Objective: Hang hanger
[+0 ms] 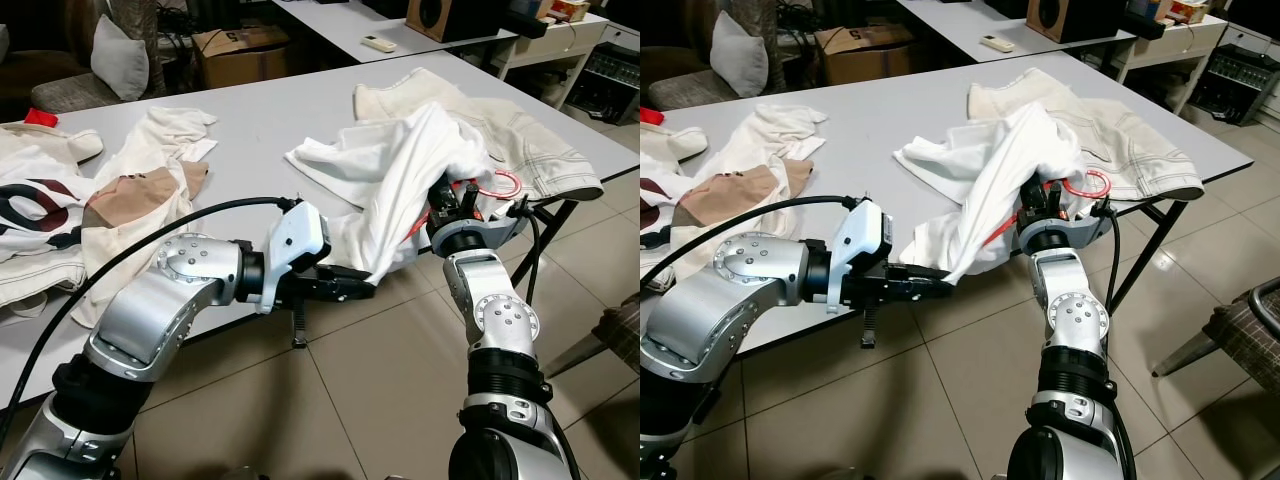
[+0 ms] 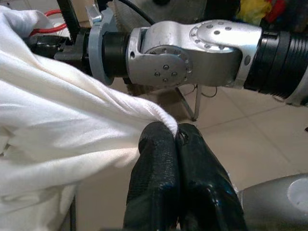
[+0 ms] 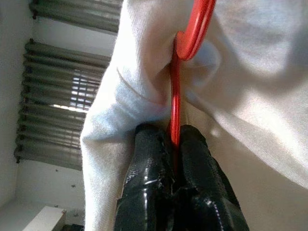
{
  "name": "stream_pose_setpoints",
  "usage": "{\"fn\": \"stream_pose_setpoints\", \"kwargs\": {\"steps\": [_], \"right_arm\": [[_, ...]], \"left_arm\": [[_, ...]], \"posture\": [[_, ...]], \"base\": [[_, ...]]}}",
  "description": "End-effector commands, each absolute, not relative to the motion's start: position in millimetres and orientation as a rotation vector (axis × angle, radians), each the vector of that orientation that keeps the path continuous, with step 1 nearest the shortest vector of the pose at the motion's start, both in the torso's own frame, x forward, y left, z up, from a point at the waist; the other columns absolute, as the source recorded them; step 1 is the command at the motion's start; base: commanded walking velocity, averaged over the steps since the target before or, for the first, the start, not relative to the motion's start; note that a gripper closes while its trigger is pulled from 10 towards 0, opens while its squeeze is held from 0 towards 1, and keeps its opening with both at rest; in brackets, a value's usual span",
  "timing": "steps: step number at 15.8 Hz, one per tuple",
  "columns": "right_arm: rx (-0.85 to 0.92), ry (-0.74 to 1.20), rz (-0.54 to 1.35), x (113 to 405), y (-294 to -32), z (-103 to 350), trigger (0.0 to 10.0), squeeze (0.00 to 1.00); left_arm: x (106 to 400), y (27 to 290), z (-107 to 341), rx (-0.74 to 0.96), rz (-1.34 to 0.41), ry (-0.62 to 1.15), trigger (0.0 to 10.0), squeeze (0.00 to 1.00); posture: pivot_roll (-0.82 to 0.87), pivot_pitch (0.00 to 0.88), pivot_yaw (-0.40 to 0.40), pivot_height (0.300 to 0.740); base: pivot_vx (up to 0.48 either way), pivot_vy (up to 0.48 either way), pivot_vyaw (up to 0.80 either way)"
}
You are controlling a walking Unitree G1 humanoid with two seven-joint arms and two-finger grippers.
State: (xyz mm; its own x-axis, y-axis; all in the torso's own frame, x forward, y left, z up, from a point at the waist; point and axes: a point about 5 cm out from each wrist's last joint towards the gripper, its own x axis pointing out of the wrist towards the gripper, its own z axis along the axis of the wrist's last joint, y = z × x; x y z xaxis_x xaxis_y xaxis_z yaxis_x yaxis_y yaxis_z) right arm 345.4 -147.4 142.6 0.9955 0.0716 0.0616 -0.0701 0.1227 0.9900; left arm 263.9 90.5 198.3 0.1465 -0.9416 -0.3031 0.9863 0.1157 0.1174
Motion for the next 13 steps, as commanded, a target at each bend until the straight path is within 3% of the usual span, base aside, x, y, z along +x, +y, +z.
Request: {"fn": "stream_pose_setpoints", "kwargs": {"steps": [1, 4, 8, 10, 13], "right_arm": [[1.492, -0.081, 0.094, 353, -148, 161, 10.0, 0.00], [1.506, -0.102, 0.123, 350, -145, 164, 10.0, 0.00], [1.547, -0.110, 0.090, 350, -152, 163, 10.0, 0.00], [1.451, -0.060, 0.108, 350, -146, 160, 10.0, 0.00], [1.461, -0.030, 0.084, 350, -141, 154, 10.0, 0.00]], "left_arm": [[264, 88, 186, 0.351, -1.413, 0.195, 0.0, 0.00], [288, 99, 174, 0.413, -1.164, 0.215, 0.0, 0.00], [279, 102, 171, 0.420, -1.217, 0.242, 0.0, 0.00], [264, 82, 192, 0.240, -1.351, 0.138, 0.0, 0.00], [240, 64, 203, 0.126, -1.530, 0.129, 0.0, 0.00]], "posture": [[-0.05, 0.000, -0.012, 0.740], [-0.05, 0.000, -0.017, 0.740], [-0.05, 0.000, -0.028, 0.740], [-0.04, 0.000, -0.038, 0.740], [-0.03, 0.000, -0.047, 0.740]], "base": [[0.000, 0.000, 0.00], [0.000, 0.000, 0.00], [0.000, 0.000, 0.00], [0.000, 0.000, 0.00], [0.000, 0.000, 0.00]]}}
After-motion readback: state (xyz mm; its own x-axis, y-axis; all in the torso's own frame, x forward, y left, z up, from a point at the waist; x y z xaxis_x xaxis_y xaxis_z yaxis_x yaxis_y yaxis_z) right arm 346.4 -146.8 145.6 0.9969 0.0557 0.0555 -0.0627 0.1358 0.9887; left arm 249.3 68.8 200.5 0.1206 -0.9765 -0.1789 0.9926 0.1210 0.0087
